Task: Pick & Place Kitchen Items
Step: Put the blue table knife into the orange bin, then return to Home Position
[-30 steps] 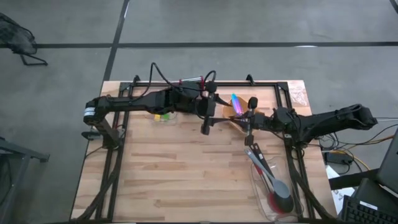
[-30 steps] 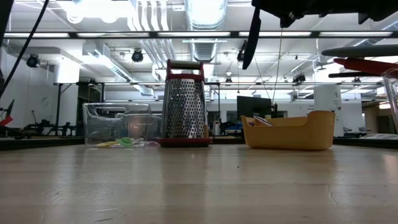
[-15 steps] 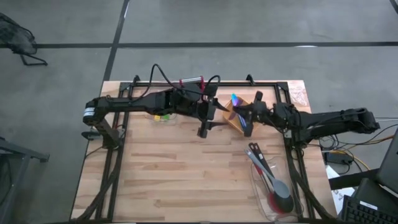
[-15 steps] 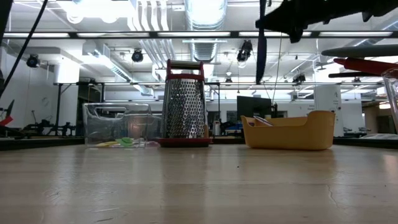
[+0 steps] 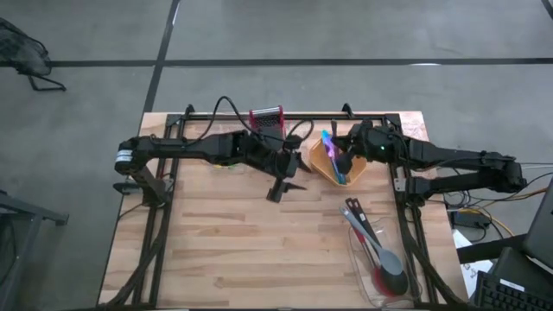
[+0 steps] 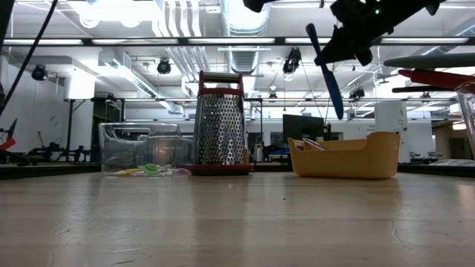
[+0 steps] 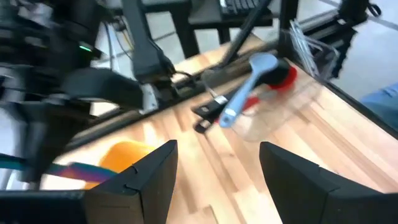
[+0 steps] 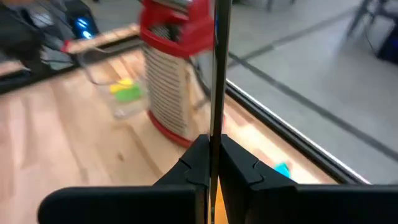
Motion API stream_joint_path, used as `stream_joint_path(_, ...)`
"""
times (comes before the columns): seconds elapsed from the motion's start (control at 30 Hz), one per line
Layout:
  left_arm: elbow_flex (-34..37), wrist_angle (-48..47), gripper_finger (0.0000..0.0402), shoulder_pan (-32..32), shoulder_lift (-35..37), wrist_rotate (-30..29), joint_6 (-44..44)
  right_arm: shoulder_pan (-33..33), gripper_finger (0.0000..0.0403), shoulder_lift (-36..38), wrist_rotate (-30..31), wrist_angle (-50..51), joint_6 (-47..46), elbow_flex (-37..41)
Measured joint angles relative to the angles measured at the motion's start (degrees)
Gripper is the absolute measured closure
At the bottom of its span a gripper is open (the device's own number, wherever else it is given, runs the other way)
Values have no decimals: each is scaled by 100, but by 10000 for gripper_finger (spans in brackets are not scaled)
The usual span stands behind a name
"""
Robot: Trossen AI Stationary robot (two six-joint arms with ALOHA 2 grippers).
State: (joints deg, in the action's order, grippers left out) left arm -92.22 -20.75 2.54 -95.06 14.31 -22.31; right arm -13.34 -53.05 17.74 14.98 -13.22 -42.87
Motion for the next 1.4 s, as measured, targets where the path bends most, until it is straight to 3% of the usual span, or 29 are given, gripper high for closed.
stream_joint_path(0.2,743,465,168,-113,174,-10,269,-431,390,-388,-27,1061,-503,-158)
stream_joint_path(0.5,2709,2716,168,-151,848,-56,1436,-760,390,-1228,-534,1414,-638,-203)
stream_joint_path(0.67,3496,3469,168,-157,1149,-83,1936,-951,390,-1736,-619,2014,-892,-405)
stream_joint_path(1.0,4081,4023,172,-199,1368,-75,2073,-1093,367,-2475,-728,2240,-848,-641)
stream_joint_path(1.2,4235,4044,231,-197,1397,-75,2096,-1109,334,-2702,-726,2241,-850,-634)
stream_joint_path(1.4,4297,4026,342,-200,1431,-71,2098,-1098,289,-2524,-730,2266,-710,-640)
